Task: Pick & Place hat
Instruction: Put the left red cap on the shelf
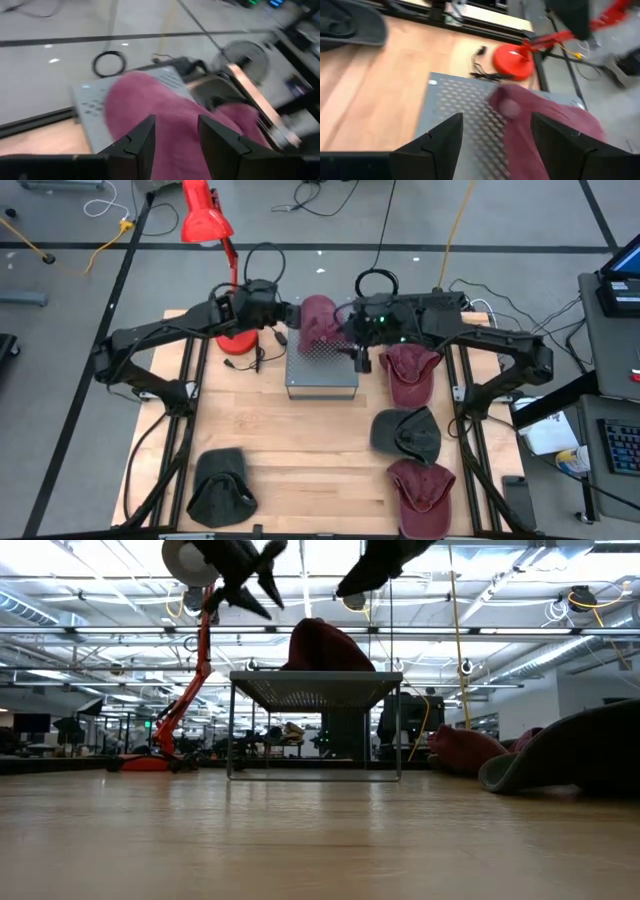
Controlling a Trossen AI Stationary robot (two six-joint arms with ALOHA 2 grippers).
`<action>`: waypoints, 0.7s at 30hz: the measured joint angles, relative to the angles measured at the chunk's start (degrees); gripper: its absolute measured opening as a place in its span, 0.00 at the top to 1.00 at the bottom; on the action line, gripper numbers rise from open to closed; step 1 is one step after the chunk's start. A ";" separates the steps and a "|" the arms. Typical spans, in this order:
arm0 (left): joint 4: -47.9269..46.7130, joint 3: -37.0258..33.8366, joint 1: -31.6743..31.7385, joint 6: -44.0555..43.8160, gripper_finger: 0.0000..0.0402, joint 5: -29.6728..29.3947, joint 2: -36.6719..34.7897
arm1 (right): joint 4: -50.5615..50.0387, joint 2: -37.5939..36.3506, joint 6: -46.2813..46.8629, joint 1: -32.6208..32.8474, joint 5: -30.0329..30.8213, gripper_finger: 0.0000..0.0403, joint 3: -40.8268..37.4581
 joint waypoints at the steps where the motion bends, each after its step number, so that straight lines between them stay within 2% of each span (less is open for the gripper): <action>1: -0.04 0.00 -0.75 1.18 0.63 0.92 -0.78 | 0.69 0.81 -0.39 0.87 0.19 0.44 0.00; 5: -0.20 0.00 -4.30 4.93 0.63 3.44 -3.67 | 2.92 4.27 -2.90 3.79 3.07 0.44 -0.04; 12: -0.21 0.00 -10.43 6.62 0.63 4.32 -9.06 | 10.43 11.45 -15.68 7.10 7.77 0.44 -0.07; 18: -0.87 0.00 -13.73 4.73 0.63 1.00 -14.08 | 16.57 16.81 -27.86 7.47 11.98 0.44 -0.06; 21: -1.07 0.02 -14.68 5.02 0.63 0.18 -15.97 | 19.70 18.86 -31.91 7.15 12.18 0.44 -0.01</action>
